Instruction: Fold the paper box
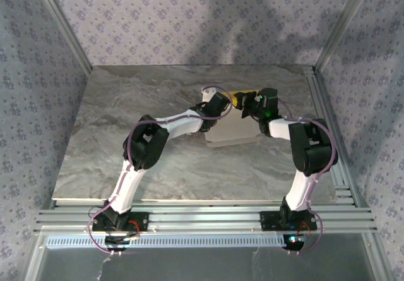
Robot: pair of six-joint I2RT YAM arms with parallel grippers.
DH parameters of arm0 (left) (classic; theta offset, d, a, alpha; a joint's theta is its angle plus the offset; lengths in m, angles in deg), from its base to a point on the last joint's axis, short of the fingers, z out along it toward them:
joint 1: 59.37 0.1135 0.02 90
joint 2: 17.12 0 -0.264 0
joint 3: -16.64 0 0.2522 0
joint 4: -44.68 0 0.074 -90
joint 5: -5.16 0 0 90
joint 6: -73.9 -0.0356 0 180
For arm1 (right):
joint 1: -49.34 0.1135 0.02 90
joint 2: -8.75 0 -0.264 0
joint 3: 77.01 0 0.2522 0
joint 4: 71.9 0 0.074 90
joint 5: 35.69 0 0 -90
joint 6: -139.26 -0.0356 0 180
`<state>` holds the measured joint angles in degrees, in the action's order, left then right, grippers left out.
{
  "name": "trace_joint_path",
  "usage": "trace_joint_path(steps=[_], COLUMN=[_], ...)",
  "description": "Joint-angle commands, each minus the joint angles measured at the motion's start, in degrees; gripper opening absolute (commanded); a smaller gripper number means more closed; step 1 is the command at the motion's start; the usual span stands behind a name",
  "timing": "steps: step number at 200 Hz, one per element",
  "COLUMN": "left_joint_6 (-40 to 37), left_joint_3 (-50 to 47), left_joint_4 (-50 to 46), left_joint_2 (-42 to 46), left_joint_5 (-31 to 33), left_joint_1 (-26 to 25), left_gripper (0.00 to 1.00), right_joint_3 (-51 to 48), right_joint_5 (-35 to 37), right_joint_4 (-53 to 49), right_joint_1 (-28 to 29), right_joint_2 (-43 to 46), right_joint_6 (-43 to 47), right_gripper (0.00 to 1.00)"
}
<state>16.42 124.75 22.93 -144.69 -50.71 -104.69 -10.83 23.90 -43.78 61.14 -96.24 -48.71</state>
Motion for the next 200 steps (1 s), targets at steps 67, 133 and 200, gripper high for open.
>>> trace_joint_path(steps=[67,133,200], left_joint_6=[-5.35,-6.56,1.32], left_joint_3=[-12.09,-11.82,-4.99], left_joint_4=[13.9,13.33,-0.41], left_joint_2=[6.63,6.11,4.3], left_joint_5=[-17.03,-19.1,-3.82], left_joint_1=[5.47,6.3,4.68], left_gripper=[0.4,0.0,0.0], right_joint_3=[0.35,0.67,0.94], right_joint_5=[-5.76,-5.7,-4.94], right_joint_4=[-8.26,-8.84,-11.86], right_joint_1=[-0.18,-0.2,1.42], right_joint_2=[-0.65,-0.26,0.35], right_joint_6=[0.85,1.02,1.72], right_gripper=[0.0,0.0,0.0])
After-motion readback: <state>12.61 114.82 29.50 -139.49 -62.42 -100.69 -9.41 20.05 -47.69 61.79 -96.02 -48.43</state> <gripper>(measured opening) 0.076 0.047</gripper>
